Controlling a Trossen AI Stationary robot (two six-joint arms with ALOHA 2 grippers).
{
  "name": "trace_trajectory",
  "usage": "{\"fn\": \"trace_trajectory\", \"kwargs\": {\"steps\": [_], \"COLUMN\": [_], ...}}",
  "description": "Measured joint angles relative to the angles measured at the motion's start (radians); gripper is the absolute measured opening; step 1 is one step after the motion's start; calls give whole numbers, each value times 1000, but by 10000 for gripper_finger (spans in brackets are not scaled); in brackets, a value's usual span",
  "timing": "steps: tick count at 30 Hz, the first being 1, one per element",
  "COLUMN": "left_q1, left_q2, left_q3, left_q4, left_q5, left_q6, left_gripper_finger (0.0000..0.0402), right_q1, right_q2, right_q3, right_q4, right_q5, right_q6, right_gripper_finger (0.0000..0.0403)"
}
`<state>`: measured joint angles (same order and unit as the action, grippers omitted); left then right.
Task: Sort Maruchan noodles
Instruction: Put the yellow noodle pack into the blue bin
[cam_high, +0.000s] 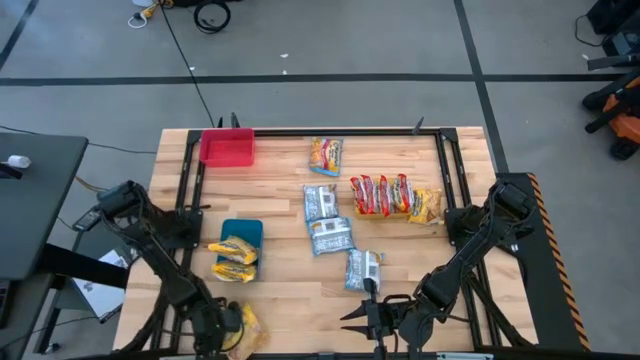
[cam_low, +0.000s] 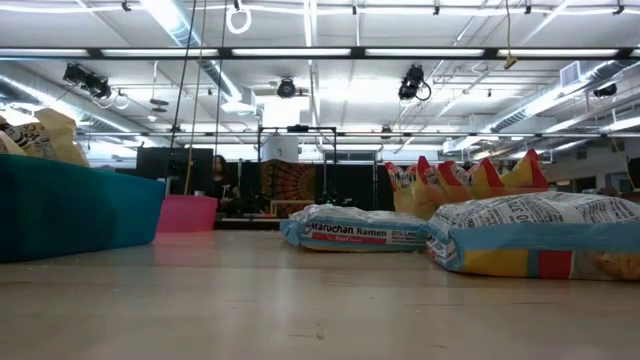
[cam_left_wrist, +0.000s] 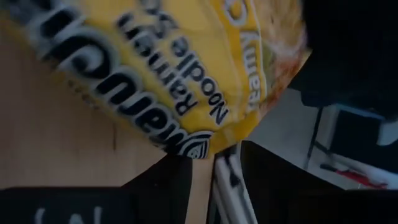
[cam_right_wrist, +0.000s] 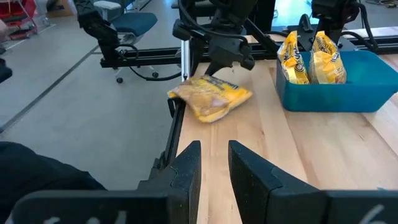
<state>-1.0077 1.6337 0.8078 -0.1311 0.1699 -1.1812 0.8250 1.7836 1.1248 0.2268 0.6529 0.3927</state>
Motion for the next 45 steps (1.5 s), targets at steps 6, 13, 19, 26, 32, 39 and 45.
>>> {"fn": "trace_trajectory", "kwargs": {"steps": [6,13,19,26,32,39,45], "left_q1": [78,139,154,134,123,153,151], "left_q2": [-1,-4,-4,-4,-6,1,73], "left_q3": [26,135,200,293,279,171,157], "left_q4": [29,-223,-414,-399,-340,-108,-57], "left_q5": [-1,15,-30,-113,-249,-253,-252], "left_q6": [140,286,333,281,213,206,228], "left_gripper_finger": [141,141,141,141,143,186,235], "right_q1": [4,5,-6,-29,-30,-30,-30], "right_q2": [0,0,54,98,95,95,95], "right_q3": [0,0,1,1,1,1,1], "right_q4": [-3,-3,103,133,154,141,134], "right_q5": [0,16,-12,-39,-31,-26,-26], "right_q6": [7,9,-23,-74,-124,-124,-123], "right_gripper_finger": [87,87,87,87,87,87,87]}}
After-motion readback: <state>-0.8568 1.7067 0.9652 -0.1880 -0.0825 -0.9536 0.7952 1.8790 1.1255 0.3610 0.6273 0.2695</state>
